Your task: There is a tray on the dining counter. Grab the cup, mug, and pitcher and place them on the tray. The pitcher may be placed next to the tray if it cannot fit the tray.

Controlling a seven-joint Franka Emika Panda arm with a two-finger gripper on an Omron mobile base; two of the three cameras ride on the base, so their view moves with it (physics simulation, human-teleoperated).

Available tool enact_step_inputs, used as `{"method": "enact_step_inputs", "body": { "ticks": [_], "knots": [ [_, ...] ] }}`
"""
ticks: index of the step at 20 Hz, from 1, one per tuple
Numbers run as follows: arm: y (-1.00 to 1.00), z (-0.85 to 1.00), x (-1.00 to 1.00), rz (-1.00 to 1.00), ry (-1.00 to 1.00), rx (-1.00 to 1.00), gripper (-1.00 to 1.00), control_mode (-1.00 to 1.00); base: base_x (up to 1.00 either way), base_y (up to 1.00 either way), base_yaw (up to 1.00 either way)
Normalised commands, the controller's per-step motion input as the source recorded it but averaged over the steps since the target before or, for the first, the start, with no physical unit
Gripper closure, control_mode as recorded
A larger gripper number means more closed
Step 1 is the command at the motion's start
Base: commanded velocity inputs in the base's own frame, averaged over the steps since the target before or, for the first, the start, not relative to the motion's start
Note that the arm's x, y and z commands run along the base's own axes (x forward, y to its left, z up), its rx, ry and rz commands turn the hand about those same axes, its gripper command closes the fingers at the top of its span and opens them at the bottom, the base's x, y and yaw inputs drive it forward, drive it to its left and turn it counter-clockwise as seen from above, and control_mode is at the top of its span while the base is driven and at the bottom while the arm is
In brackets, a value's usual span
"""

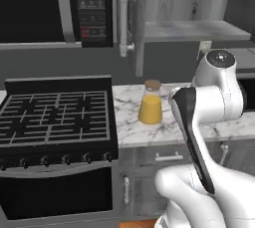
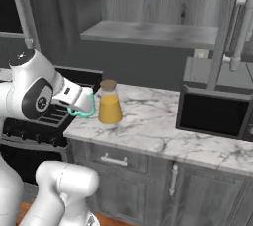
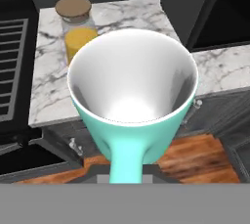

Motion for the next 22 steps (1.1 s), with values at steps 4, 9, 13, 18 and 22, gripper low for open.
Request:
{"method": "enact_step_inputs", "body": {
  "ticks": [4, 9, 13, 18, 22],
  "knots": [
    [0.00, 0.00, 0.00, 0.00, 0.00, 0.00, 1.00, 1.00, -1.00, 0.10, 0.02],
    [0.00, 0.00, 0.00, 0.00, 0.00, 0.00, 1.00, 1.00, -0.30, 0.63, 0.23],
    [0.00, 0.00, 0.00, 0.00, 0.00, 0.00, 1.00, 1.00, 0.00, 0.76, 0.58],
    [0.00, 0.00, 0.00, 0.00, 0.00, 0.00, 1.00, 1.00, 0.00, 0.68, 0.72],
    [0.00, 0.00, 0.00, 0.00, 0.00, 0.00, 1.00, 1.00, 0.00, 0.67, 0.71]
  ]
}}
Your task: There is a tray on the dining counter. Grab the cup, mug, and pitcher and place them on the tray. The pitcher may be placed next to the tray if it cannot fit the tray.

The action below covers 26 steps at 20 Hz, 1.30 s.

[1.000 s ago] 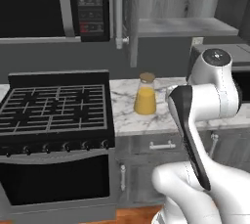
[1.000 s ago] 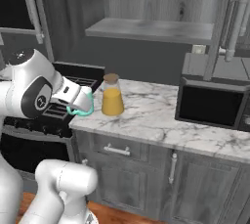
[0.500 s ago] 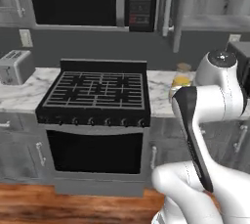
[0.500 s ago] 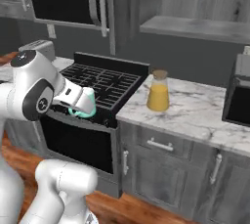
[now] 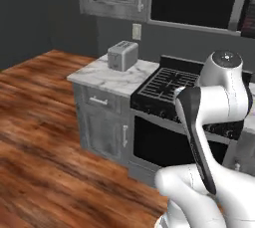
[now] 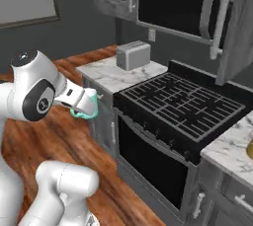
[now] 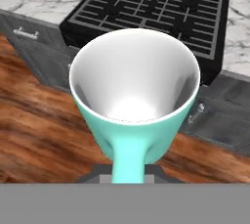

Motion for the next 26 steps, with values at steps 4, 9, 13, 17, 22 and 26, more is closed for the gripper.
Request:
{"method": "enact_step_inputs", "body": {
  "ticks": [4, 9, 13, 17, 22, 26],
  "knots": [
    [0.00, 0.00, 0.00, 0.00, 0.00, 0.00, 1.00, 1.00, 0.00, 0.69, 0.68],
    [0.00, 0.00, 0.00, 0.00, 0.00, 0.00, 1.00, 1.00, 0.00, 0.71, 0.64],
    [0.00, 0.00, 0.00, 0.00, 0.00, 0.00, 1.00, 1.00, 0.00, 0.76, 0.60],
    [0.00, 0.00, 0.00, 0.00, 0.00, 0.00, 1.00, 1.00, 0.00, 0.83, 0.53],
    [0.00, 0.00, 0.00, 0.00, 0.00, 0.00, 1.00, 1.00, 0.00, 0.96, 0.34],
    [0.00, 0.00, 0.00, 0.00, 0.00, 0.00, 1.00, 1.00, 0.02, 1.00, 0.05]
  ]
}}
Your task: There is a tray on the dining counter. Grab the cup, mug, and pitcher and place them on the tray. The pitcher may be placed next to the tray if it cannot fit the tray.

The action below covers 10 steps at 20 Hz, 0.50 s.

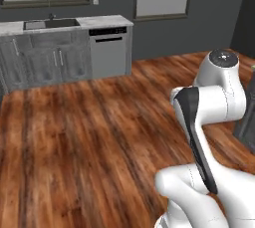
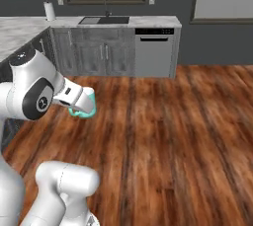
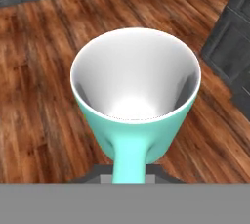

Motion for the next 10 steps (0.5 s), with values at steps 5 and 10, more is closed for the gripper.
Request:
{"method": "enact_step_inputs", "body": {
  "ticks": [5, 10],
  "knots": [
    [0.00, 0.00, 0.00, 0.00, 0.00, 0.00, 1.00, 1.00, 0.16, 1.00, 0.00],
    [0.00, 0.00, 0.00, 0.00, 0.00, 0.00, 1.00, 1.00, 0.09, 1.00, 0.00]
  ]
}}
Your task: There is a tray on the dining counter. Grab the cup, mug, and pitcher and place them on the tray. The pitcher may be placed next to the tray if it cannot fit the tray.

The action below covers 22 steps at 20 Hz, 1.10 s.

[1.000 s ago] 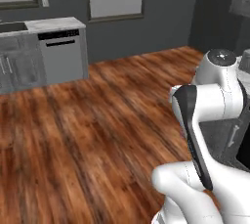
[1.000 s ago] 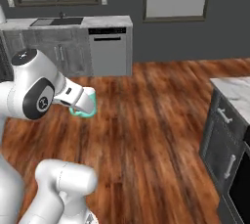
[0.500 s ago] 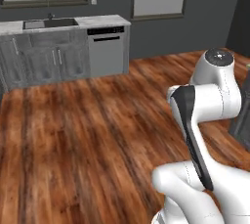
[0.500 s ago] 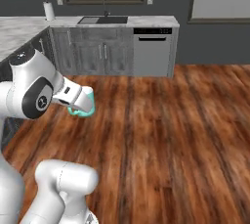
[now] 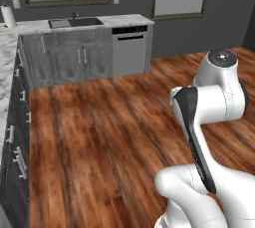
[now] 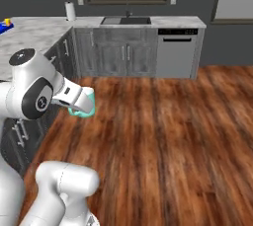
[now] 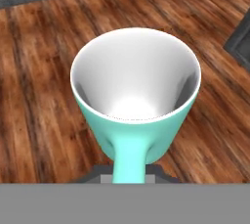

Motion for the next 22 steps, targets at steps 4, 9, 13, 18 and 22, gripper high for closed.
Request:
{"method": "enact_step_inputs", "body": {
  "ticks": [4, 9, 13, 18, 22],
  "knots": [
    [0.00, 0.00, 0.00, 0.00, 0.00, 0.00, 1.00, 1.00, 0.00, 1.00, 0.00],
    [0.00, 0.00, 0.00, 0.00, 0.00, 0.00, 1.00, 1.00, 0.00, 1.00, 0.00],
    [0.00, 0.00, 0.00, 0.00, 0.00, 0.00, 1.00, 1.00, 0.00, 1.00, 0.00],
    [0.00, 0.00, 0.00, 0.00, 0.00, 0.00, 1.00, 1.00, 0.00, 1.00, 0.00],
    [0.00, 0.00, 0.00, 0.00, 0.00, 0.00, 1.00, 1.00, 0.00, 1.00, -0.01]
  ]
}}
